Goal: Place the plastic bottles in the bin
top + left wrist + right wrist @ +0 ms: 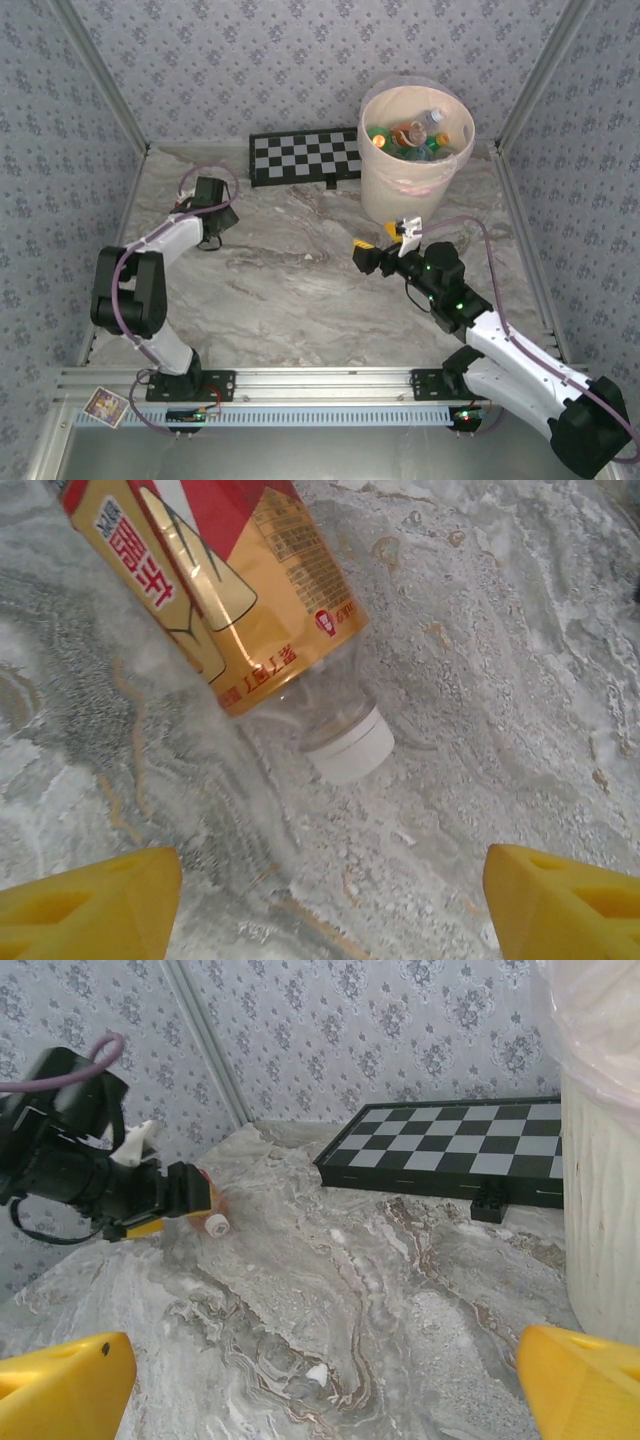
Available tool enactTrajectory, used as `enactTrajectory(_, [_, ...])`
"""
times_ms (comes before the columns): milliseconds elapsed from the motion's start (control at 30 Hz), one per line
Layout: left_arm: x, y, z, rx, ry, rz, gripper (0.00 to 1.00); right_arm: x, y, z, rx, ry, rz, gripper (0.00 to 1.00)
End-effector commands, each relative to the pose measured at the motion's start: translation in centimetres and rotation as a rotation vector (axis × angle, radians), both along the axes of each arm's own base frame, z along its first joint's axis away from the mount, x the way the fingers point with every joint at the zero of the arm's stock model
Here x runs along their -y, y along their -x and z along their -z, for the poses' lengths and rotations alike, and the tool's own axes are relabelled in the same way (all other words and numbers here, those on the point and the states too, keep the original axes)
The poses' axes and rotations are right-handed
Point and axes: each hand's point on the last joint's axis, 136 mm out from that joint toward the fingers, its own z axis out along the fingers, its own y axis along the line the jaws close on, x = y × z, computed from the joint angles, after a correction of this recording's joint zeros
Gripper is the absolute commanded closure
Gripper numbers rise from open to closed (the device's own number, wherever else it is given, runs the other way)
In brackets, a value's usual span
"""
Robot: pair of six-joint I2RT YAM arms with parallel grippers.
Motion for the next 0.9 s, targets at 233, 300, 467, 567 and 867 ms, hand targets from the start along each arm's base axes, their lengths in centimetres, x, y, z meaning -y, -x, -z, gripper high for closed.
enactTrajectory(233, [-1.2, -2.6, 1.8, -0.07, 0.002, -0.098, 0.25, 0.0, 0.7, -0.9, 0.022, -0.023, -0.014, 0.01])
enactTrajectory(300, [-1.5, -2.9, 2.3, -0.08, 0.007, -0.116, 0.25, 0.0, 0.7, -0.9, 0.022, -0.023, -0.015, 0.01])
enactTrajectory(467, [-1.8, -3.5, 3.4, -0.099, 0.029, -0.138, 0.28, 0.1, 0.8, -1.2, 0.031, -0.021, -0.012, 0.0])
enactTrajectory(567, [-1.9, -3.6, 4.4, -0.124, 0.043, -0.152, 0.31, 0.2, 0.8, -1.2, 0.032, -0.021, -0.009, 0.01])
enactTrajectory(867, [-1.9, -4.1, 5.5, -0.152, 0.05, -0.155, 0.38, 0.2, 0.8, -1.1, 0.03, -0.019, -0.007, 0.01])
